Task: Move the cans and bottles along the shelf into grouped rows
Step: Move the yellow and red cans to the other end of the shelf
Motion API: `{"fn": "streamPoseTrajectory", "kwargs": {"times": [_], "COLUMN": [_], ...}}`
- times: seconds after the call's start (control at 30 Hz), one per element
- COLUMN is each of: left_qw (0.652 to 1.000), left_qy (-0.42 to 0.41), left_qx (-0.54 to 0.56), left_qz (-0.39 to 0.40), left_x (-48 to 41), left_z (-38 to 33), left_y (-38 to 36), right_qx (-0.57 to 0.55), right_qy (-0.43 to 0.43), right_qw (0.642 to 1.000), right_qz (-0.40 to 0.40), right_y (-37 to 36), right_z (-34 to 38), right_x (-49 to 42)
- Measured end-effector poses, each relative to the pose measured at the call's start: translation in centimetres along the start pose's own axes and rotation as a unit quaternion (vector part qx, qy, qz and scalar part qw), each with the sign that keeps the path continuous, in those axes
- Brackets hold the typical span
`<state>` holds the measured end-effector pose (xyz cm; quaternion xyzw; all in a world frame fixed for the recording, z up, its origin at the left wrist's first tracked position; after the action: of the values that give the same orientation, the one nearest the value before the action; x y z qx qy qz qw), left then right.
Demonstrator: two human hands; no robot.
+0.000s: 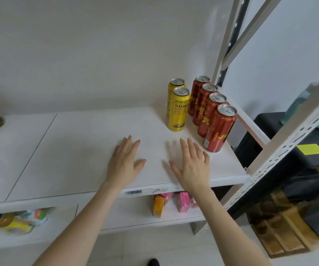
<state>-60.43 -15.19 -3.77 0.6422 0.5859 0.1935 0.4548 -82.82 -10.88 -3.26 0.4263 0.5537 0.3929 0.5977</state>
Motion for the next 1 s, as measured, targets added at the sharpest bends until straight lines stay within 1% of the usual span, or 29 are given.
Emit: {"fn": "streamPoseTrajectory", "kwargs": {"times": [0.13,0.3,0.5,0.83,1.0], "left_qw": [0.998,0.993,0.988,0.980,0.979], "left_qy": [-0.019,-0.032,-0.018,-0.024,-0.010], "left_qx": [-0.052,-0.096,-0.138,-0.181,-0.188], "left_qz": [-0.031,-0.055,-0.074,-0.077,-0.079], "left_x": [4.4,9.0,12.3,15.9,17.4], "left_z": [-0.8,-0.7,1.1,9.4,14.0], "left_y": [2.1,4.8,8.6,17.4,20.8], "right_qx": [0.057,0.083,0.090,0.062,0.057], "right_qy": [0.024,0.021,0.027,0.002,-0.002], "right_qw": [0.998,0.996,0.996,0.997,0.997], "right_qz": [0.021,0.012,0.005,-0.040,-0.052], "right_y": [2.3,4.2,5.7,6.8,7.0], "right_z": [0.7,2.5,7.2,19.9,26.1], "right_x": [3.2,6.5,8.4,10.3,10.5]}}
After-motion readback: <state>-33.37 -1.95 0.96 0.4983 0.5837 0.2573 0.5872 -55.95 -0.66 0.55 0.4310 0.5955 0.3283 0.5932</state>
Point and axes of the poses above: each hand's wrist, its own x-axis away from the middle knuckle, its own y-axis out of the back of the hand, z = x × y, the point moved 1 cm from there along -x, towards the middle knuckle, and after that the axes turned 13 degrees about x, right-handed, at the moved point
